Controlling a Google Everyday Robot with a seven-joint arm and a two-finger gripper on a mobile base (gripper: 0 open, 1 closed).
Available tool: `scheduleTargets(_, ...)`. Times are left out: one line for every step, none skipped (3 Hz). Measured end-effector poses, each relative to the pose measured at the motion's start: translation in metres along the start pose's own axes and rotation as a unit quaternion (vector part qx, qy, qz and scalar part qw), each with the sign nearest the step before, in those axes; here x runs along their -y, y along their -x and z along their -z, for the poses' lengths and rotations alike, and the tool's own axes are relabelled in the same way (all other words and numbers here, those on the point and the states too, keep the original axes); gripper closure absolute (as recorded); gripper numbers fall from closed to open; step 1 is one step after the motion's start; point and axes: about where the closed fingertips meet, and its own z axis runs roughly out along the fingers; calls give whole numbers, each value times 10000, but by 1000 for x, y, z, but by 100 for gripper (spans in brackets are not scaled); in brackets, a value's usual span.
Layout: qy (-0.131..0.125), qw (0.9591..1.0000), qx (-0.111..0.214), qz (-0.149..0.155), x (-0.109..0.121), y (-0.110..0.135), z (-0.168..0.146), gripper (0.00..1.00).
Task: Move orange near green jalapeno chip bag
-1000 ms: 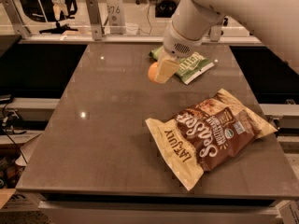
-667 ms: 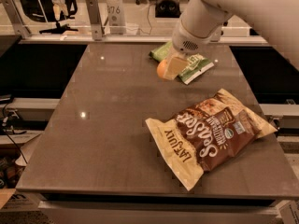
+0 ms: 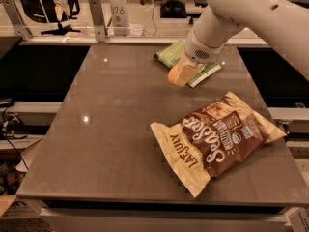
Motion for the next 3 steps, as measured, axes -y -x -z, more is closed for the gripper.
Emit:
scheduleTargets(4, 10000, 10, 83, -2, 3, -7, 100)
scheduleTargets(46, 9998, 48, 198, -4, 2, -14, 84)
scheduleTargets(88, 9994, 28, 323, -5, -1, -20, 60)
